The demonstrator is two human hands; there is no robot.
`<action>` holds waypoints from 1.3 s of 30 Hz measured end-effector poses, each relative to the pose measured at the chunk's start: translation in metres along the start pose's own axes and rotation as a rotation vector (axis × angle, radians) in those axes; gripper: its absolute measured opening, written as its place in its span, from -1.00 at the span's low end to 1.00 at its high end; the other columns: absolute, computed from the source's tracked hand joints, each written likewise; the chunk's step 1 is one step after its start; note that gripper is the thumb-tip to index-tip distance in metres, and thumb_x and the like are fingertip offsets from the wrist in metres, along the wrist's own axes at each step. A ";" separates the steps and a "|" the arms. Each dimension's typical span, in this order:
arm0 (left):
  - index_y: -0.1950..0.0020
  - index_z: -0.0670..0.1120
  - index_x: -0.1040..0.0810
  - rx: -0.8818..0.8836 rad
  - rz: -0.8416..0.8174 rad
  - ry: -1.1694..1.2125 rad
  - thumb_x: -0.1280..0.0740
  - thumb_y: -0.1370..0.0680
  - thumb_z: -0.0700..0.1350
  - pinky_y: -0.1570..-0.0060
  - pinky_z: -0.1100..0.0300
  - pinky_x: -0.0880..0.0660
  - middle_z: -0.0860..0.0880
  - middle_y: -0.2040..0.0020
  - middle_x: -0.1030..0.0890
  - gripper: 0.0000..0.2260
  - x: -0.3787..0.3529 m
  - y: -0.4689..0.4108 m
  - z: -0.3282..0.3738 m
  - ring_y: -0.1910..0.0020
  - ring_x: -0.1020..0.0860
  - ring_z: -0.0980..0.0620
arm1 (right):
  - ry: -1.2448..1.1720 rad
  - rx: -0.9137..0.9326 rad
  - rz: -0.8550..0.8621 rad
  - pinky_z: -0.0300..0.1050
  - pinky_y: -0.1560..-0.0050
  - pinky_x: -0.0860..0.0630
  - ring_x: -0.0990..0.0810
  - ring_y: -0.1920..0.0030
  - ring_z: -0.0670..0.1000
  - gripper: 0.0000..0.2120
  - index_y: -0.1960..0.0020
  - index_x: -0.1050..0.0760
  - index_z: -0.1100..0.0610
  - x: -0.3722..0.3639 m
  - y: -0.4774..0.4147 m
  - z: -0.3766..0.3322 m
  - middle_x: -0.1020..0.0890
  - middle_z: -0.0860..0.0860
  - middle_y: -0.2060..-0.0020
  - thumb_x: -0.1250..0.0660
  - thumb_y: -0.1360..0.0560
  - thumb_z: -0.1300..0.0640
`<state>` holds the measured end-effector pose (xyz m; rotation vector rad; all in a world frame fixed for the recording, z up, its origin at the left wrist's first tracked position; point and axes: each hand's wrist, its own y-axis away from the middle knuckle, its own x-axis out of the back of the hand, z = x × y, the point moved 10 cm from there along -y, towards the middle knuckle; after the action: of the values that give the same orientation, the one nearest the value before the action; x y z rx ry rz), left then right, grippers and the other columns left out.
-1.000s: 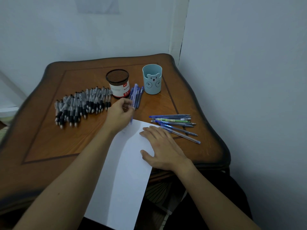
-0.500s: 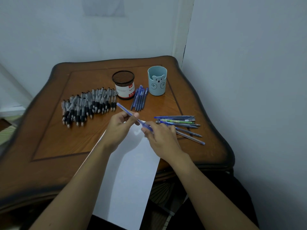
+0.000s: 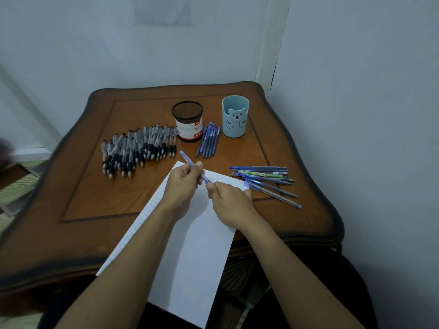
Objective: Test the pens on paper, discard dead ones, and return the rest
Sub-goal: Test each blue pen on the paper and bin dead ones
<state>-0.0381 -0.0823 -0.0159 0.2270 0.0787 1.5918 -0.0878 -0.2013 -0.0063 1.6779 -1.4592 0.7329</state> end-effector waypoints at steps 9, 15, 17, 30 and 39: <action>0.10 -0.14 -0.54 0.036 0.233 -0.133 -0.22 -0.69 0.00 0.24 0.16 -0.34 -0.09 0.18 -0.45 -0.72 0.045 -0.025 0.005 0.21 -0.39 0.03 | 0.337 0.096 0.120 0.11 -0.25 -0.15 -0.62 0.04 0.06 -0.64 -0.23 -0.45 0.03 0.014 0.032 -0.002 -0.65 -0.02 0.09 0.08 -0.73 -0.05; 0.03 -0.13 -0.56 -0.098 0.265 -0.278 -0.31 -0.64 0.05 0.30 0.21 -0.38 -0.04 0.21 -0.56 -0.74 0.052 -0.029 0.017 0.28 -0.46 0.08 | 0.358 0.040 0.103 0.08 -0.19 -0.18 -0.60 0.09 0.01 -0.59 -0.21 -0.46 0.02 0.009 0.038 0.005 -0.66 -0.04 0.11 0.12 -0.72 -0.09; 0.10 -0.09 -0.53 -0.184 0.254 -0.235 -0.38 -0.61 -0.04 0.26 0.14 -0.48 -0.12 0.20 -0.61 -0.84 0.055 -0.028 0.020 0.29 -0.56 0.05 | 0.362 0.027 0.124 0.06 -0.19 -0.20 -0.55 0.13 0.00 -0.58 -0.23 -0.47 0.01 0.013 0.041 0.007 -0.66 -0.04 0.11 0.12 -0.72 -0.09; 0.17 -0.21 -0.59 -0.314 0.061 -0.231 -0.51 -0.49 -0.16 0.20 0.19 -0.58 -0.09 0.23 -0.66 -0.84 0.033 -0.033 0.009 0.26 -0.63 0.06 | 0.257 0.035 0.355 0.08 -0.14 -0.36 -0.60 -0.11 0.07 -0.72 -0.34 -0.41 0.08 0.032 0.024 0.022 -0.62 0.05 -0.13 -0.20 -0.67 0.03; 0.29 -0.31 -0.42 -0.306 0.107 -0.228 -0.35 -0.44 -0.37 0.50 0.18 -0.39 -0.26 0.38 -0.57 -0.85 0.039 -0.037 0.003 0.47 -0.57 -0.05 | 0.383 0.063 0.350 0.08 -0.25 -0.29 -0.46 -0.26 0.05 -0.68 -0.32 -0.52 -0.01 0.027 -0.005 0.030 -0.55 0.01 -0.23 -0.18 -0.66 -0.09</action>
<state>-0.0019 -0.0421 -0.0166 0.1742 -0.3563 1.6503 -0.0801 -0.2406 -0.0012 1.2464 -1.4728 1.2282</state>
